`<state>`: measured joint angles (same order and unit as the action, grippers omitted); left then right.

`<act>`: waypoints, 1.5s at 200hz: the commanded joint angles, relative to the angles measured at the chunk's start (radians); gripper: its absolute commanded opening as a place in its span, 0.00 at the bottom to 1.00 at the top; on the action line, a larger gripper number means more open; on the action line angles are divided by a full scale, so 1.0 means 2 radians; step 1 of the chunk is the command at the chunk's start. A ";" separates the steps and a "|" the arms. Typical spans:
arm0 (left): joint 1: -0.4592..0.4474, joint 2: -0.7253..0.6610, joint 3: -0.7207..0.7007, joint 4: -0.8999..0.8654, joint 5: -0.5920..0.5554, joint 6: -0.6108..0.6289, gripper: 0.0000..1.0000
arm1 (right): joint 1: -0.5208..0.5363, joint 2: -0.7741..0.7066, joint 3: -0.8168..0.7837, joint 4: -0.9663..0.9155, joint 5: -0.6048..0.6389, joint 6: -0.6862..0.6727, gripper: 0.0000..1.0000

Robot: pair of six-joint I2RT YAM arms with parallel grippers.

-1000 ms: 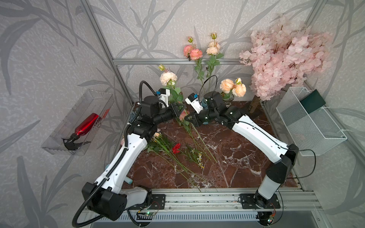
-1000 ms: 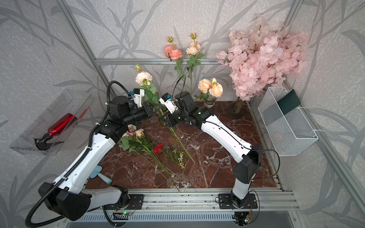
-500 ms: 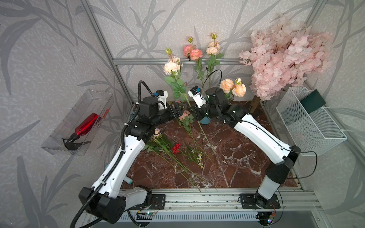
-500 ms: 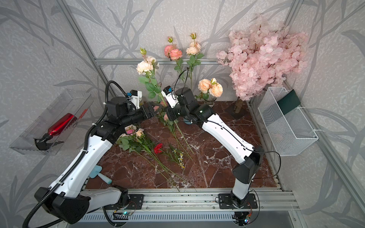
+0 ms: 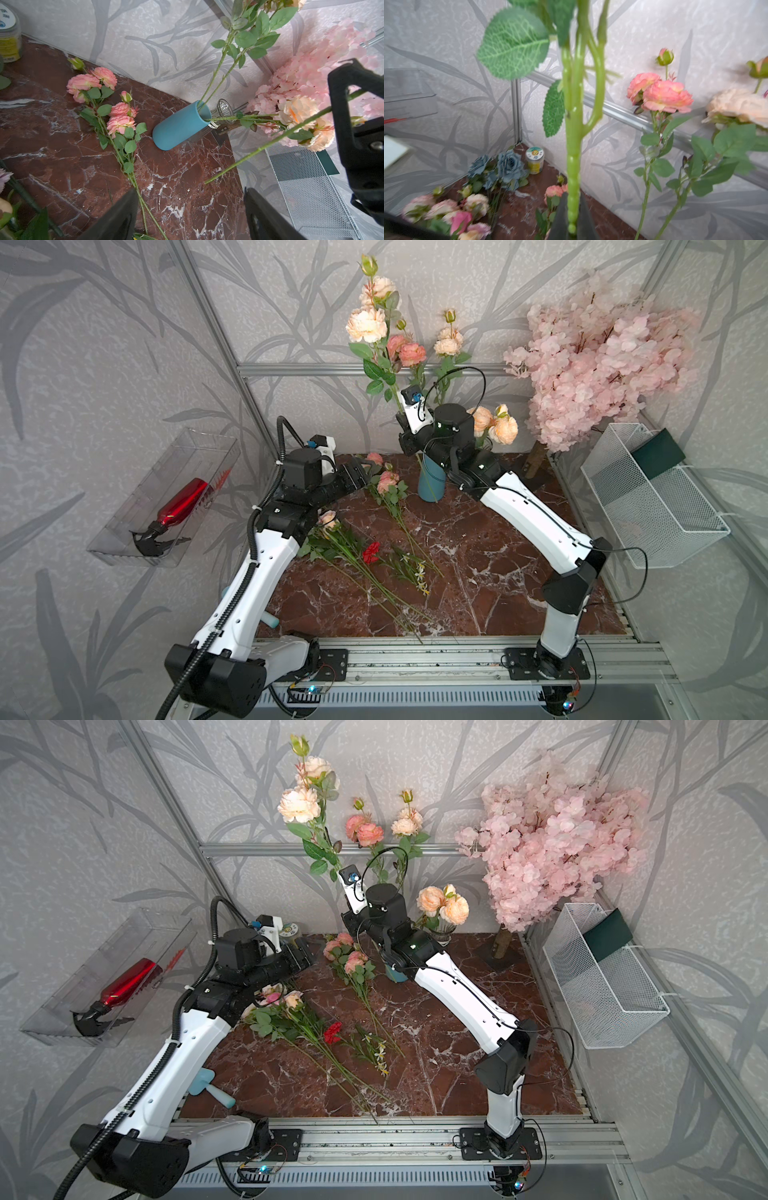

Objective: Place the pink flowers into the vase
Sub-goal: Pick up the flower at the center of the board, then place the flower in the vase.

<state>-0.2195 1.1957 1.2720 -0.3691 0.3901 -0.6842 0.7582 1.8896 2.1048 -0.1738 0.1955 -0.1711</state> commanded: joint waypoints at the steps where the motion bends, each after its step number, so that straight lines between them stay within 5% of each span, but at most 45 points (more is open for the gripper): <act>1: 0.005 0.003 -0.006 0.007 -0.004 0.001 0.81 | 0.000 0.016 0.003 0.106 0.050 -0.054 0.00; 83: 0.009 0.038 -0.014 0.027 0.017 -0.011 0.81 | -0.008 0.050 -0.014 0.303 0.091 -0.090 0.00; 203: 0.008 0.034 -0.022 0.017 -0.005 0.000 0.81 | -0.041 0.086 0.093 0.248 0.118 -0.090 0.00; 300: 0.010 0.029 -0.020 0.009 -0.017 0.007 0.80 | -0.065 0.070 -0.018 0.271 0.142 -0.007 0.00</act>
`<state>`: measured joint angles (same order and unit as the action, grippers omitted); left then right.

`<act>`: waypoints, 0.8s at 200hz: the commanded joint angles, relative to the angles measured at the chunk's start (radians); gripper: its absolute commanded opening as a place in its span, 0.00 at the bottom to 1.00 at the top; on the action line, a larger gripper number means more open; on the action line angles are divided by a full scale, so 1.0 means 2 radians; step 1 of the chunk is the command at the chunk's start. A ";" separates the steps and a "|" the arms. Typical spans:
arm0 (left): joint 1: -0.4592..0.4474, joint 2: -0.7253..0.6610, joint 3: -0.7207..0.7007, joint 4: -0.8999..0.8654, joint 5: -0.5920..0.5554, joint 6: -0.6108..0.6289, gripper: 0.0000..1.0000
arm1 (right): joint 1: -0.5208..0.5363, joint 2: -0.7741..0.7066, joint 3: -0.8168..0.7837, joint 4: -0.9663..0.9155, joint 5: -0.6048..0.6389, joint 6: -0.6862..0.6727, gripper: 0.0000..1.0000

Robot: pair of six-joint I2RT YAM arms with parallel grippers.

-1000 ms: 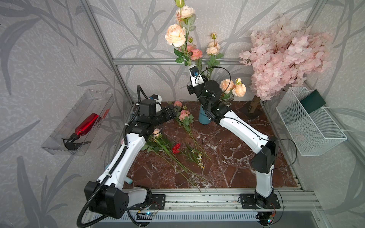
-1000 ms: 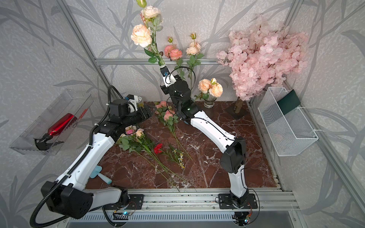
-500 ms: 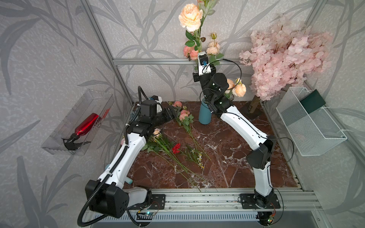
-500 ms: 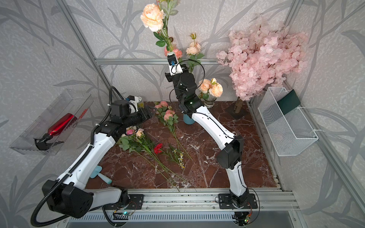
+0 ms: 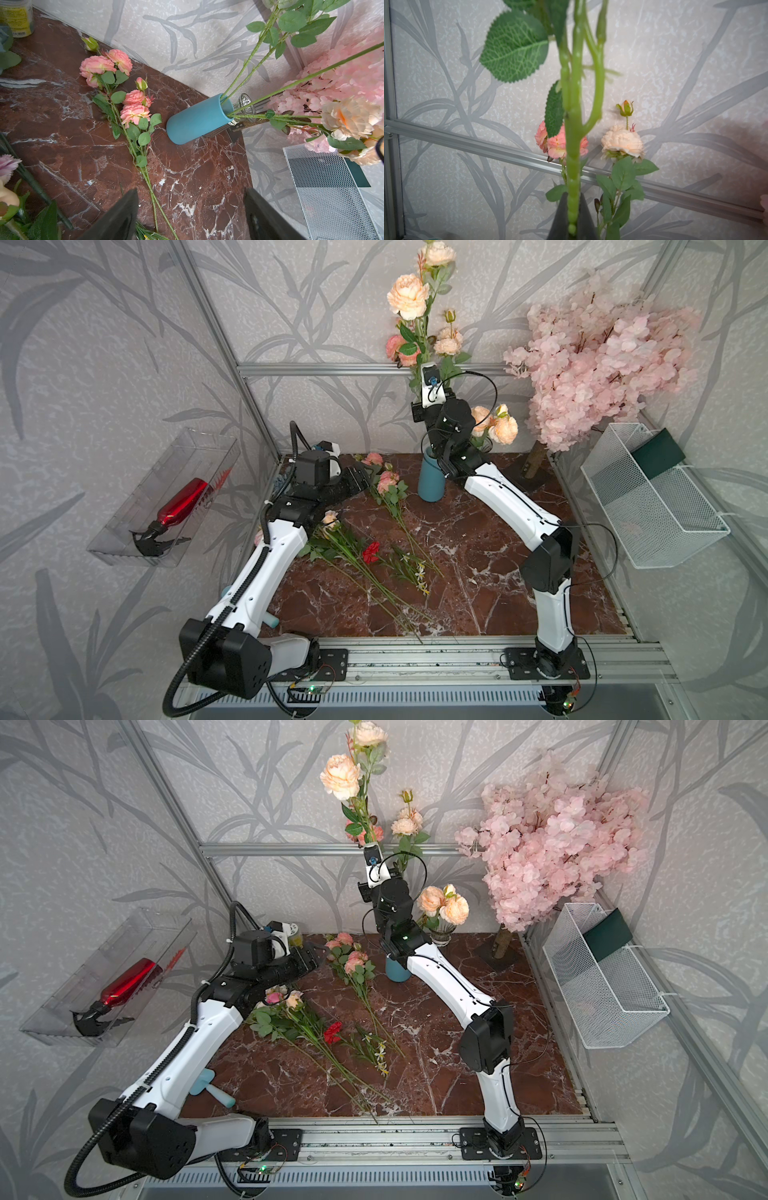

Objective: Place the pink flowers into the vase
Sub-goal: Place the flower in the vase.

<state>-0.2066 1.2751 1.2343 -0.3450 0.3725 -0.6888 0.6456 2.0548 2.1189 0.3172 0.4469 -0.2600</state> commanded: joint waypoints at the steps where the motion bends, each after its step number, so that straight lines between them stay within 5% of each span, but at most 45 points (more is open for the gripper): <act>1: 0.004 -0.010 -0.002 -0.003 -0.008 0.009 0.81 | -0.009 -0.013 -0.026 0.026 0.016 0.038 0.00; 160: 0.004 0.002 0.003 -0.004 -0.016 0.008 0.80 | -0.017 -0.011 -0.164 0.013 0.024 0.080 0.00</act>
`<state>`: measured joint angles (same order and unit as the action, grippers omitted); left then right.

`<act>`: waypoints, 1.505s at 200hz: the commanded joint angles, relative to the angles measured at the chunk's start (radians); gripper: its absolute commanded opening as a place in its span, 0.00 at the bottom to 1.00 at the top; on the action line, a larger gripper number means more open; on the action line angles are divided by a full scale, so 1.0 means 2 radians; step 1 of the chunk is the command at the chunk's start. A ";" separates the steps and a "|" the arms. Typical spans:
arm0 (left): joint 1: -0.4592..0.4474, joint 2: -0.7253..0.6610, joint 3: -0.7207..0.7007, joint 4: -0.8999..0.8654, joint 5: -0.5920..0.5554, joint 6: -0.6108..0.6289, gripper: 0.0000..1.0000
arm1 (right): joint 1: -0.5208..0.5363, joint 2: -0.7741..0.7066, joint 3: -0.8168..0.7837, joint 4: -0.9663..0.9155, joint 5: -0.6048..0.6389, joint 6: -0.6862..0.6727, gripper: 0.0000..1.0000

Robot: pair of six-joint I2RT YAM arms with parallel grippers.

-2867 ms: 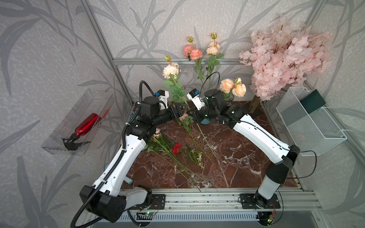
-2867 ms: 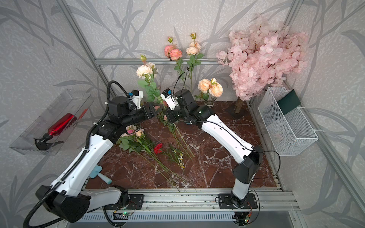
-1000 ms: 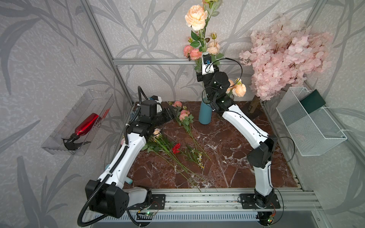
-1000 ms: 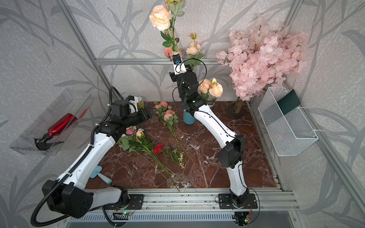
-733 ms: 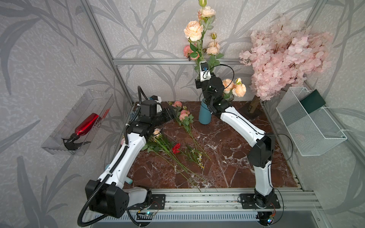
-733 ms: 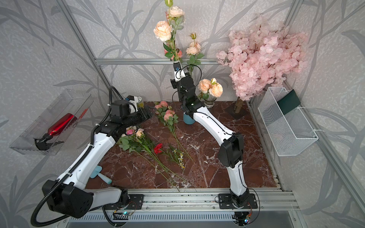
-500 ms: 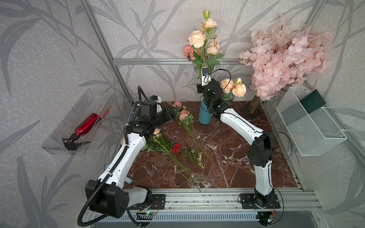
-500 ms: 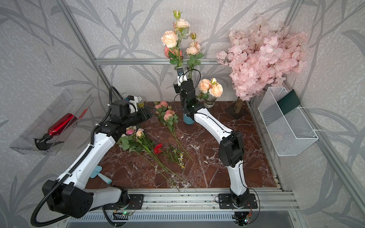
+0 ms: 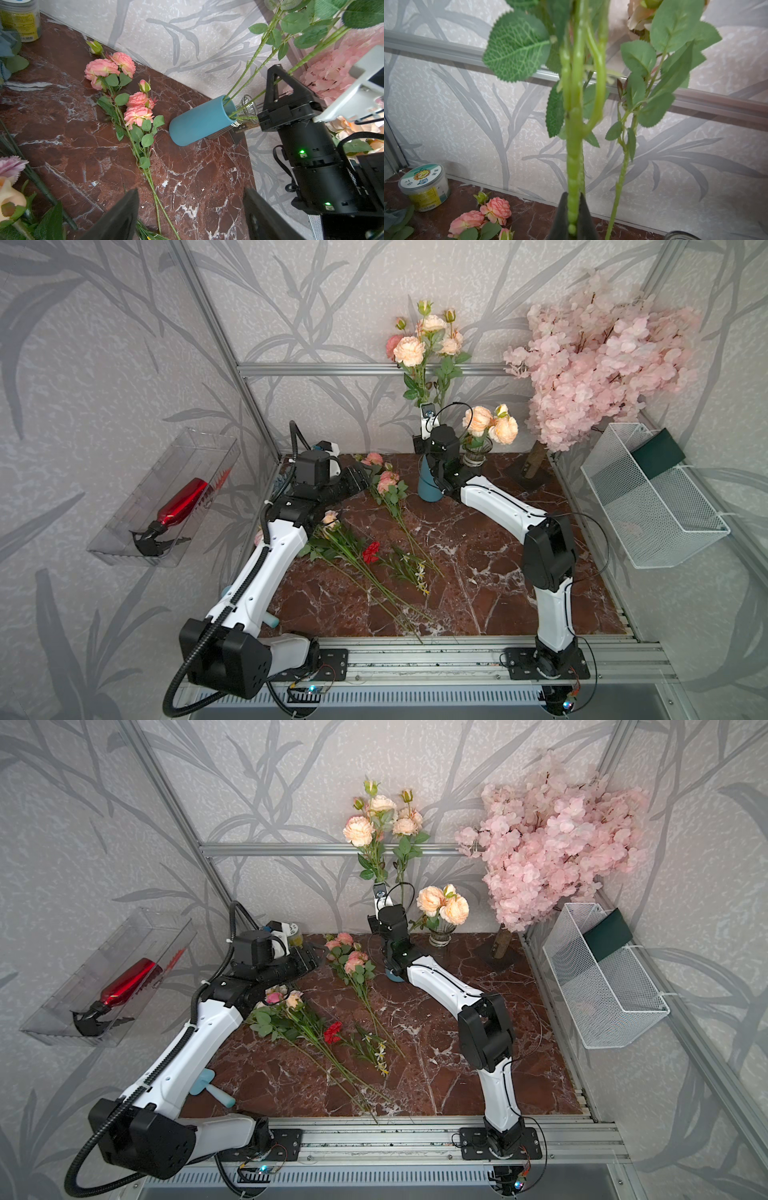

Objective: Place the pink flowers into the vase
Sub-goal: Place the flower in the vase.

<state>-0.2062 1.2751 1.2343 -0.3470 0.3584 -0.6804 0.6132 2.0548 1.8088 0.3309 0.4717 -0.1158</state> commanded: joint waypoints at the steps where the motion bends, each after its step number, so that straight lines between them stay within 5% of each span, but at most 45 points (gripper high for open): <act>1: 0.003 0.002 0.003 -0.004 -0.009 0.004 0.80 | 0.000 -0.011 -0.009 0.005 0.011 0.008 0.00; 78: 0.003 -0.017 0.002 -0.025 -0.035 0.002 0.81 | 0.000 -0.023 -0.024 -0.027 0.011 0.018 0.03; 194: 0.004 -0.022 0.031 -0.102 -0.097 -0.005 0.81 | 0.012 -0.097 -0.038 -0.049 0.021 -0.014 0.50; 228: 0.004 -0.001 0.043 -0.126 -0.098 -0.022 0.81 | 0.022 -0.110 0.030 -0.129 0.018 -0.028 0.55; 264: 0.003 0.027 0.052 -0.152 -0.101 -0.040 0.81 | 0.029 -0.066 0.229 -0.336 0.018 -0.023 0.57; 301: 0.003 0.059 0.069 -0.182 -0.106 -0.049 0.80 | 0.033 -0.060 0.312 -0.446 0.000 -0.003 0.54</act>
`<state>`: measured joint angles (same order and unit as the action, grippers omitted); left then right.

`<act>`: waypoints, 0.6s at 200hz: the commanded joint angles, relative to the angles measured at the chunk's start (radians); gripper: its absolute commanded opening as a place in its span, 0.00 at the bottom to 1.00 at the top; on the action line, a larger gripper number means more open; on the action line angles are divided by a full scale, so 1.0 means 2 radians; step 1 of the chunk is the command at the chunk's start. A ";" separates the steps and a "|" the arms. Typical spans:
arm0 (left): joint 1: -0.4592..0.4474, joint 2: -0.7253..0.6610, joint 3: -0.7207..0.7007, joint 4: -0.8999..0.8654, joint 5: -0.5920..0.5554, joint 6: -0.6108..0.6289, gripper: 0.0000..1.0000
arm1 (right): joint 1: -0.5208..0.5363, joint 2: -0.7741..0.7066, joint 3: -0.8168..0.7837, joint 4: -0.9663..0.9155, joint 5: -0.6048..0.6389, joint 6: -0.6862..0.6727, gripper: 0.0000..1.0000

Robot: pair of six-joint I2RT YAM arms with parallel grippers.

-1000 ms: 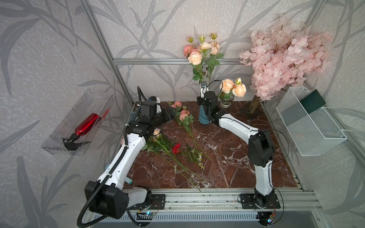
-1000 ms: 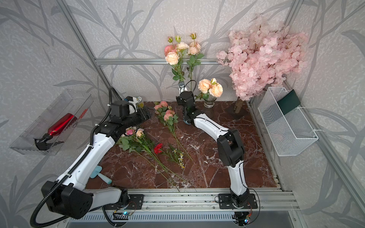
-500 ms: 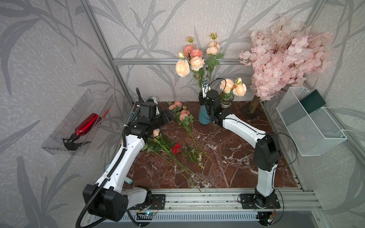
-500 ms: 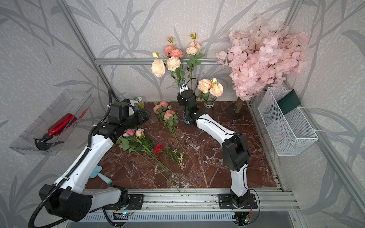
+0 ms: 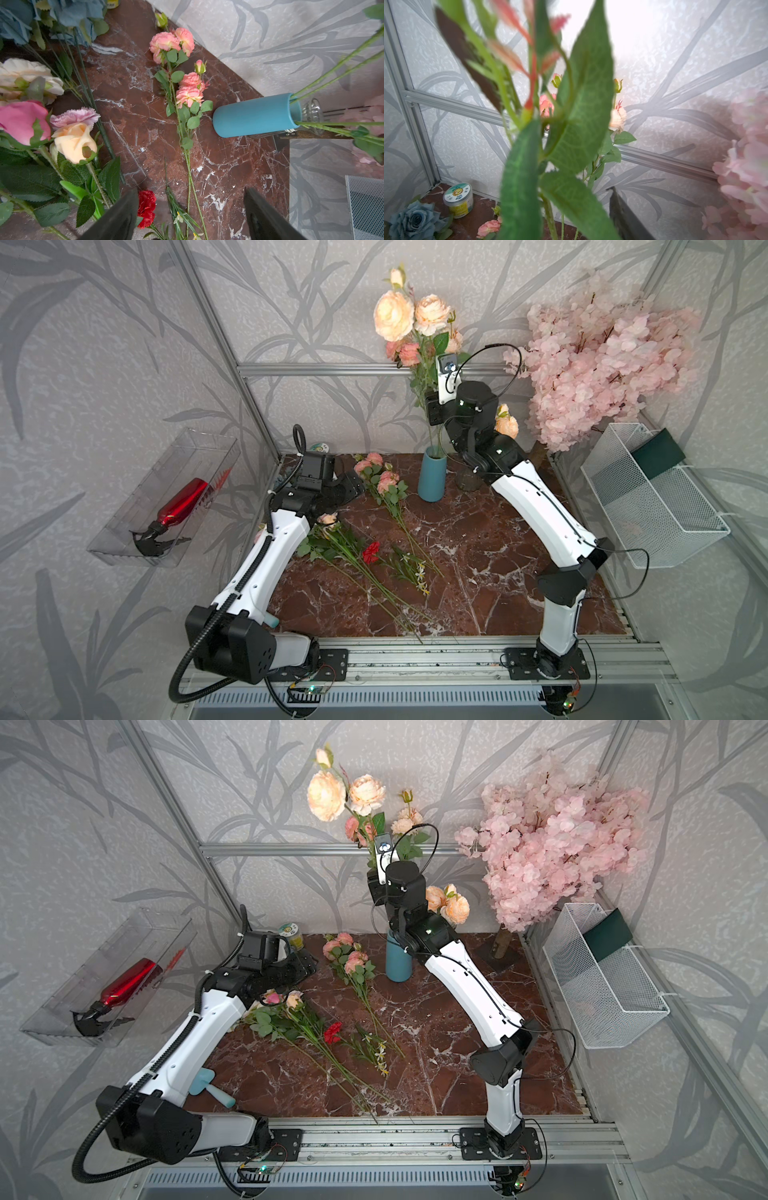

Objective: Place the pink flowers into the vase
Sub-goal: Place the flower in the vase.

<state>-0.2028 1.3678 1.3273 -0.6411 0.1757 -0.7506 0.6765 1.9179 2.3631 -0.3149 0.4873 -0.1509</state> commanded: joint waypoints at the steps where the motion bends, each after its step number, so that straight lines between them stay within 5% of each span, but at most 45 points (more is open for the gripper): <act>1: 0.000 0.013 0.023 -0.035 -0.015 -0.014 0.80 | 0.001 0.009 0.037 -0.125 -0.008 0.015 0.53; 27: 0.001 0.004 0.024 -0.028 -0.018 -0.013 0.80 | -0.005 0.015 0.011 -0.106 -0.011 0.004 0.15; 43: 0.001 -0.007 0.024 -0.026 -0.025 -0.010 0.80 | -0.013 0.024 -0.005 -0.085 -0.019 0.006 0.00; 79: 0.001 -0.018 0.027 -0.034 -0.035 0.000 0.80 | -0.026 0.079 0.056 -0.103 -0.033 0.015 0.00; 120: 0.002 -0.016 0.032 -0.035 -0.035 0.003 0.81 | -0.041 0.213 0.307 -0.181 -0.052 0.008 0.00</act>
<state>-0.2024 1.3514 1.3674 -0.6884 0.1287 -0.7555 0.6182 2.2486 2.7621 -0.5743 0.4057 -0.1360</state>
